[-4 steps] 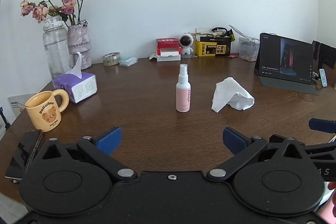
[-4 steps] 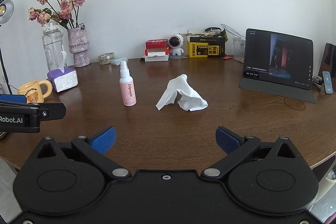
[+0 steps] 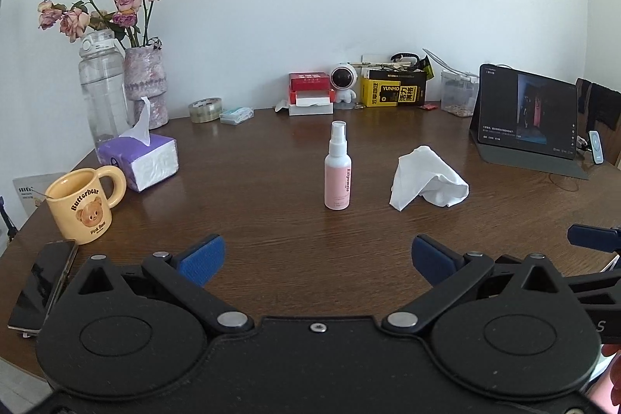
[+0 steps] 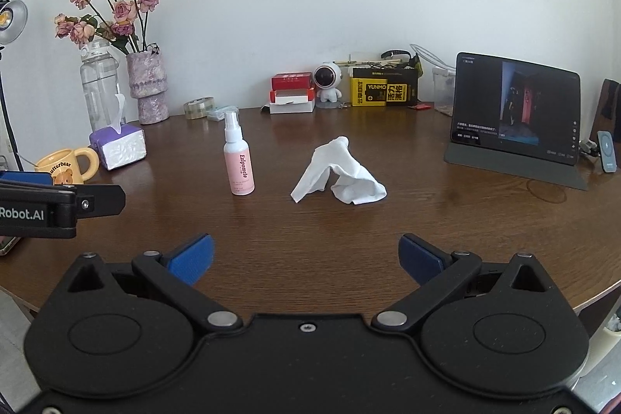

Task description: Clean container

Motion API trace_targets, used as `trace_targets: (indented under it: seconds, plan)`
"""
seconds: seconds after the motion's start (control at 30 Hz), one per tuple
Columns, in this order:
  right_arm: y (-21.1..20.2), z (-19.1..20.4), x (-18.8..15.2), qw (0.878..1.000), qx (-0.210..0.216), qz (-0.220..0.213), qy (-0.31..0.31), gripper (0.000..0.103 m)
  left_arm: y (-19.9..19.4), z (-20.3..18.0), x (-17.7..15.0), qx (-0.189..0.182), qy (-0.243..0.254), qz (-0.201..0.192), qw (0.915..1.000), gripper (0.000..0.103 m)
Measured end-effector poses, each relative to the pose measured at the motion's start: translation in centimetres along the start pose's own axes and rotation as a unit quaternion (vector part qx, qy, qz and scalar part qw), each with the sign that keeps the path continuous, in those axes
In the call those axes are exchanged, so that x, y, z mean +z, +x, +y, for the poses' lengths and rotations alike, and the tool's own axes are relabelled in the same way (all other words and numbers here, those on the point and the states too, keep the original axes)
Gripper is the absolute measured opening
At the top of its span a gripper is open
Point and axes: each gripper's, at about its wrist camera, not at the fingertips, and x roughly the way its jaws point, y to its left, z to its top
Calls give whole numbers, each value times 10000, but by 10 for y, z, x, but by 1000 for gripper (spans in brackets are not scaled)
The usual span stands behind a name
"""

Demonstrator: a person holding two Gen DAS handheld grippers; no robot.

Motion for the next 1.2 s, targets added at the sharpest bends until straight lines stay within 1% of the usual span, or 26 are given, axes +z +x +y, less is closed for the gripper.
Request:
trace_targets:
  seconds: [0.13,0.2,0.23,0.3,0.6,0.77,0.87,1.2]
  plan:
    - [5,3,1,9999,80,55,-82,103,4,-7,1,45,4,65,10000,103]
    - [10,6,4,9998,109,142,-71,103,4,2,0,-47,-42,80,9999,103]
    - [10,5,4,9998,137,141,-6,103,2,10,0,-102,-62,71,9999,103]
    - [8,3,1,9998,151,95,53,103,5,11,-1,-123,-44,88,9999,103]
    - [19,-2,0,9997,-8,205,106,103,18,9,3,-246,-82,130,9996,103]
    - [23,-4,-1,9998,-19,179,108,103,22,8,5,-288,-81,90,9995,103]
    - [24,-6,-2,9998,8,168,131,103,23,10,3,-277,-162,69,9995,103]
    - [30,-9,-6,9994,83,267,198,103,27,8,-3,-319,-164,137,9993,103]
